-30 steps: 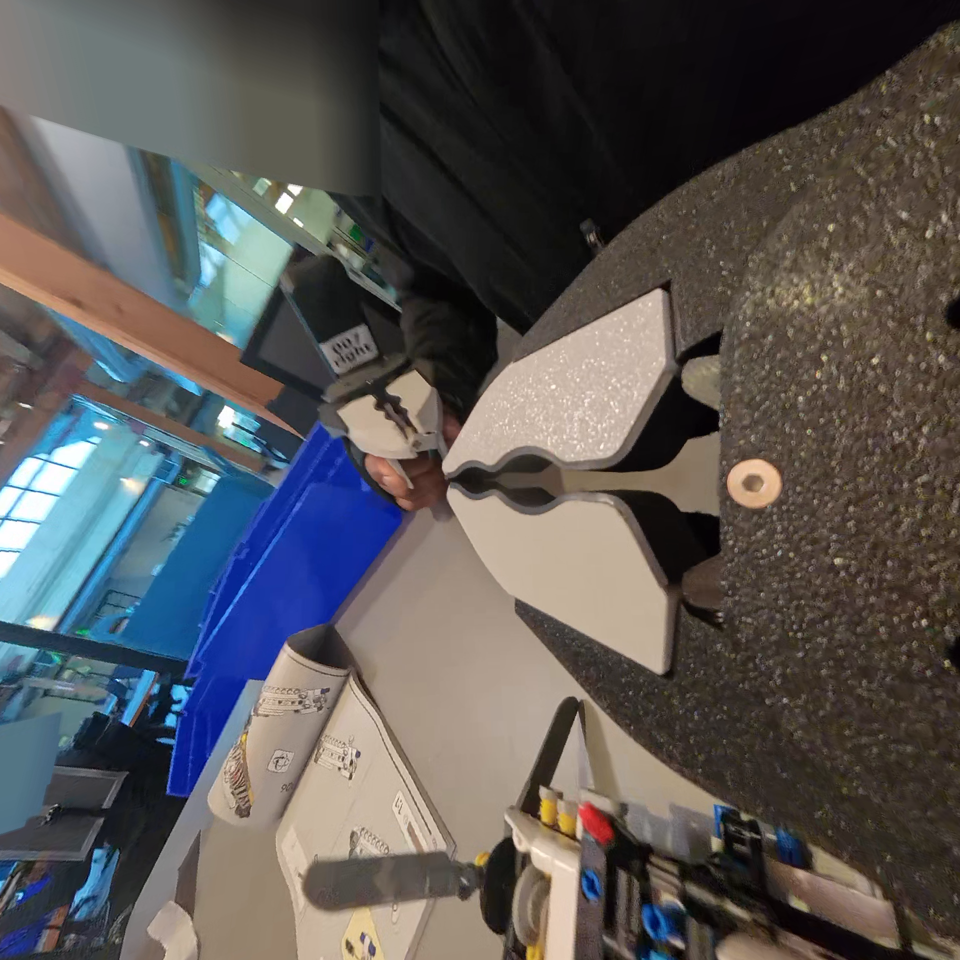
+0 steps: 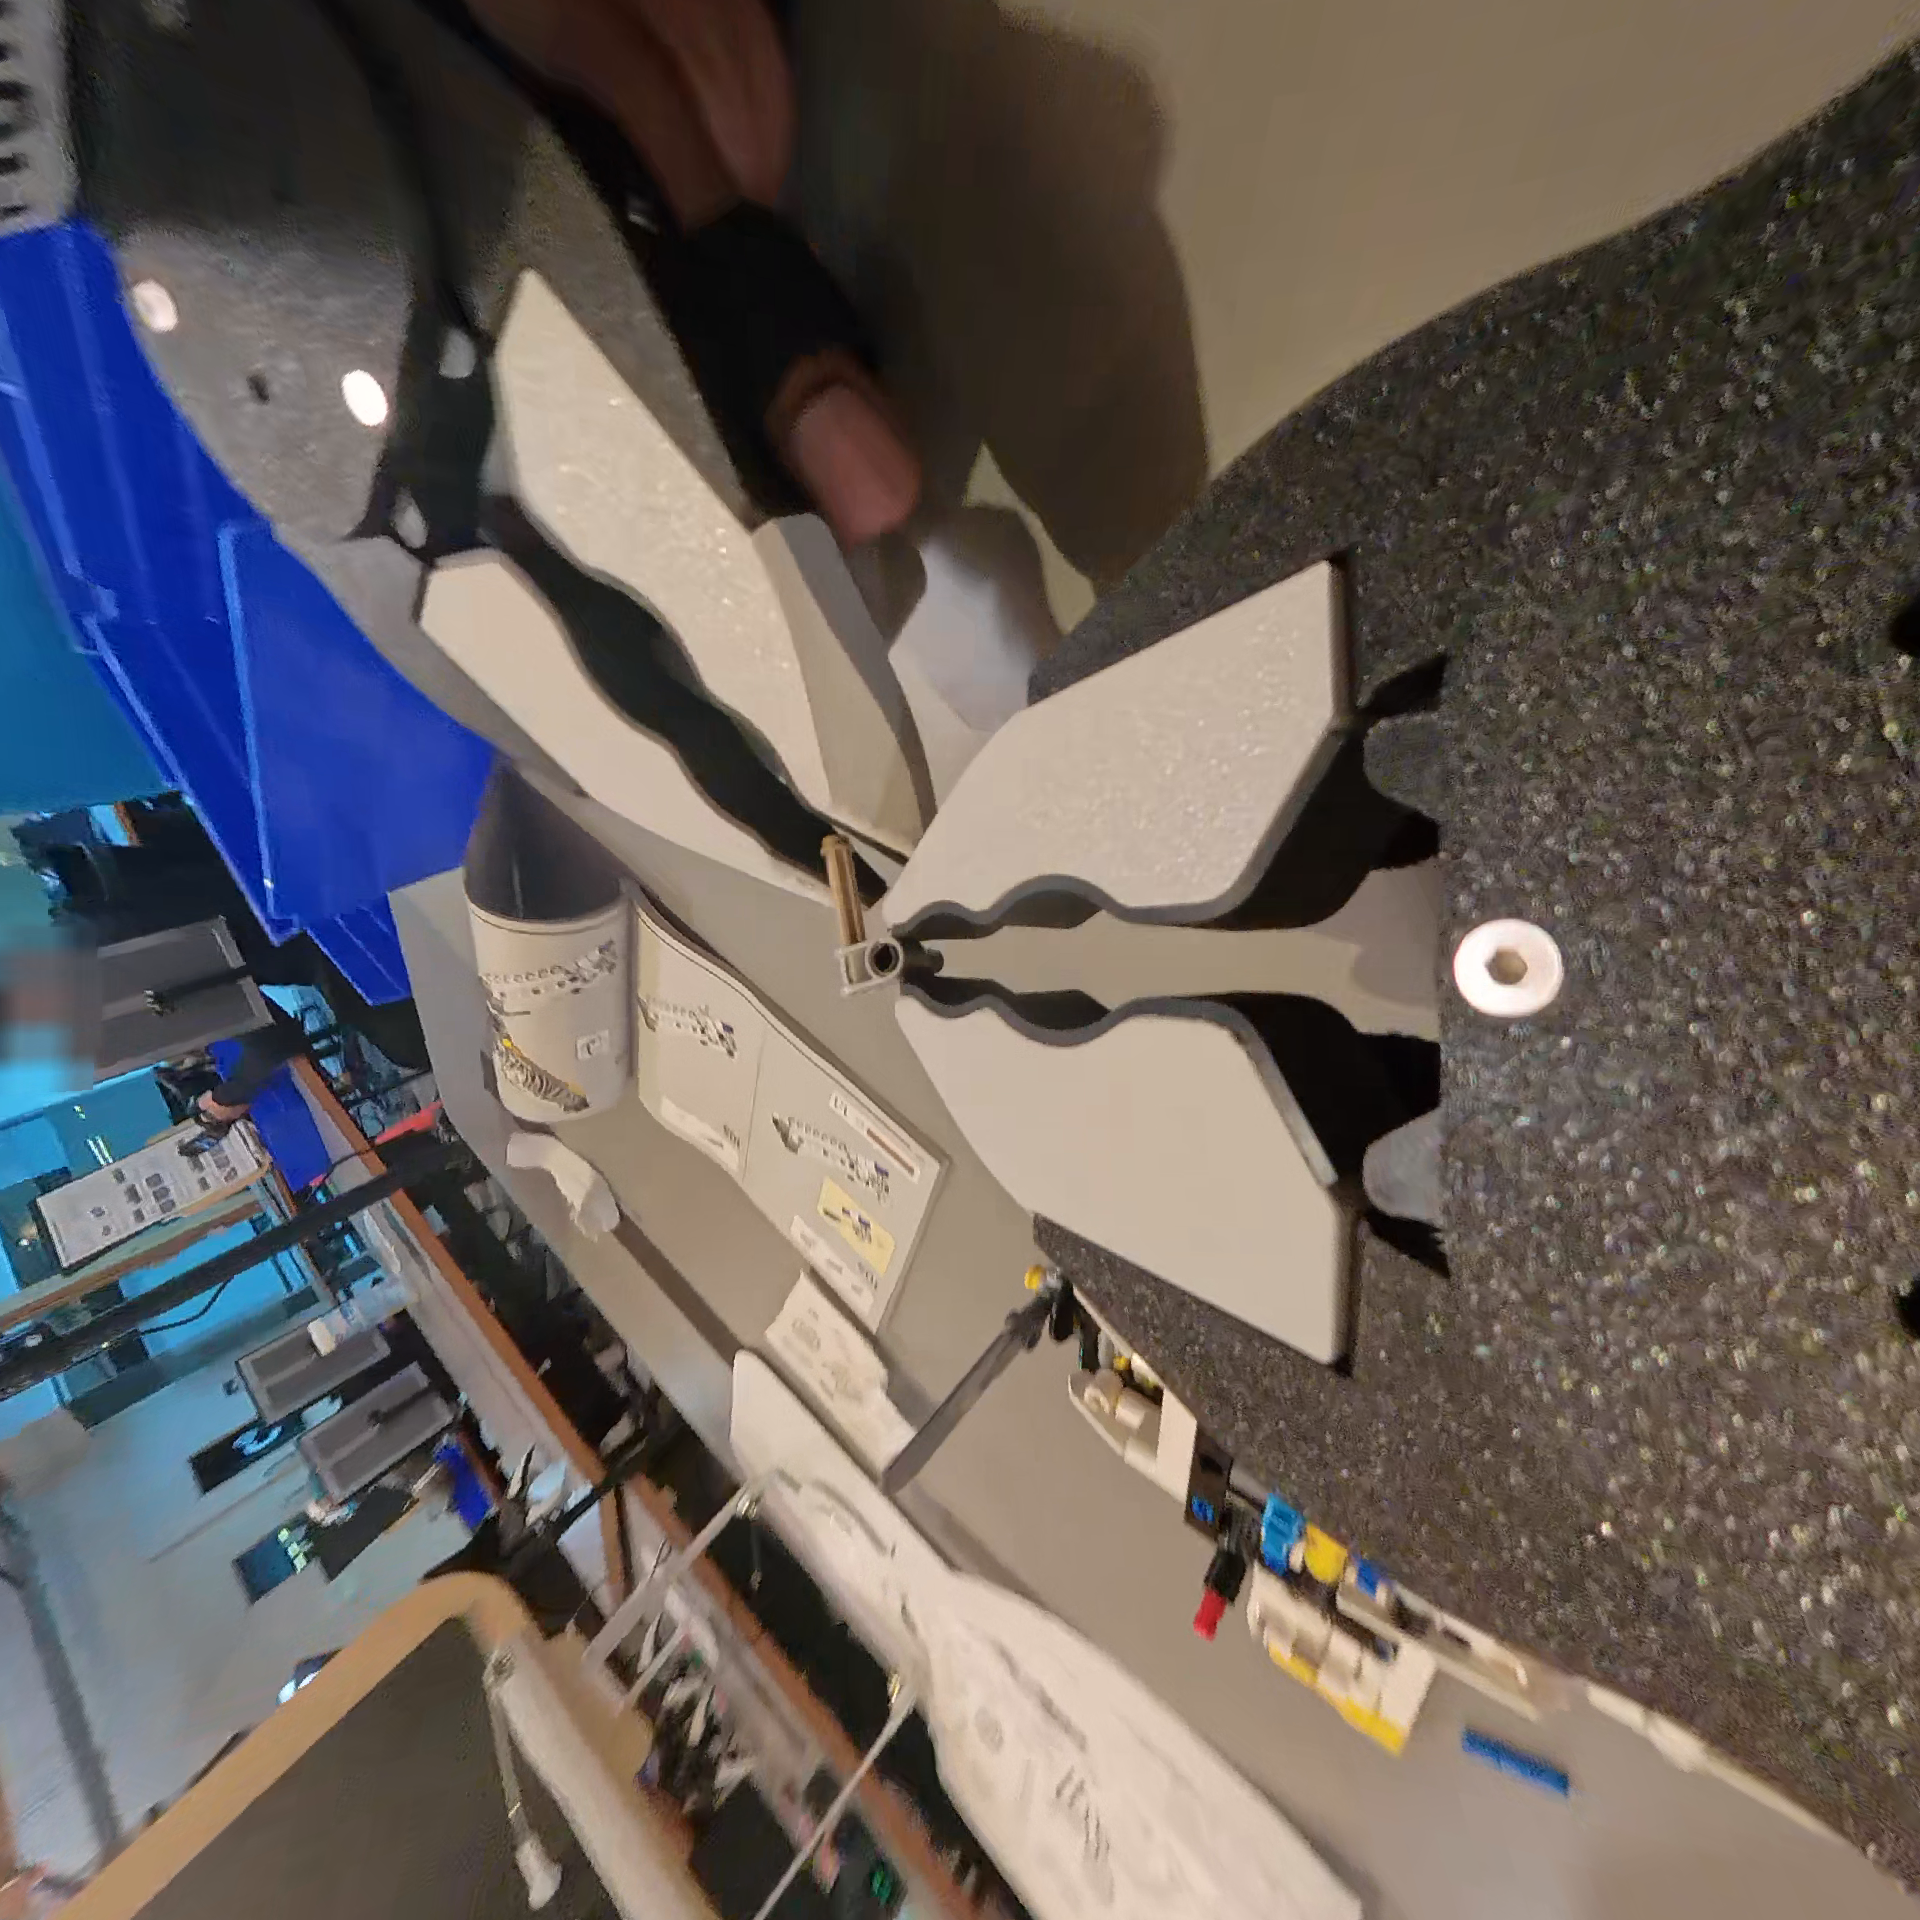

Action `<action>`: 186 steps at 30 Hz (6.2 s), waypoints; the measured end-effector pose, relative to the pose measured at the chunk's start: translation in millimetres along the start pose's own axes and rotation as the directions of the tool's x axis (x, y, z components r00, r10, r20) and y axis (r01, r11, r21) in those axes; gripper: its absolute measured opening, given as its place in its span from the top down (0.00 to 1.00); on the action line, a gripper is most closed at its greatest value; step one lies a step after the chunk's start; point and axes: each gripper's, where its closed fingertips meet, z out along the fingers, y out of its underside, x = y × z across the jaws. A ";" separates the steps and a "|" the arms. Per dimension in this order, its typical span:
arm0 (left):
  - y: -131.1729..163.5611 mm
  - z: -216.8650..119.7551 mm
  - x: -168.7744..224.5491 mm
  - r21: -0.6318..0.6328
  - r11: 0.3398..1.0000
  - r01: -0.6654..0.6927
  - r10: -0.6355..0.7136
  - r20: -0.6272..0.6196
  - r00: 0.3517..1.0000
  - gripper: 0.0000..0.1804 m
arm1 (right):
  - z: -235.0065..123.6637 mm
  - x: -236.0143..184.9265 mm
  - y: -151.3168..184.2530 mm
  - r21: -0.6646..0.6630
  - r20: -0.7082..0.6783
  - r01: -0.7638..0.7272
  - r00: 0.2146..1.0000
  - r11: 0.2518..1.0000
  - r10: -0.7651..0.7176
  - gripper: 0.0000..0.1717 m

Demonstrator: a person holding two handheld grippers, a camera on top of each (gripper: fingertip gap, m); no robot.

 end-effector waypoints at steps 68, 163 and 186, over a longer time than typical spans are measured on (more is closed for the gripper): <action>-22.3 -43.7 -14.4 -0.093 0.501 0.860 -0.720 -0.597 0.355 0.95 | -40.8 24.5 3.8 -0.365 0.005 0.596 0.769 0.715 -0.639 0.80; -29.6 -44.6 -21.6 0.270 0.542 0.796 -0.742 -0.291 0.604 0.95 | 12.1 4.3 -24.1 -0.150 -0.250 0.486 0.824 0.861 -0.508 0.99; -95.6 37.3 23.9 -0.015 0.750 0.661 -0.543 -0.585 0.603 0.95 | -153.3 103.3 4.0 -0.323 -0.570 0.195 0.741 0.926 -0.355 0.98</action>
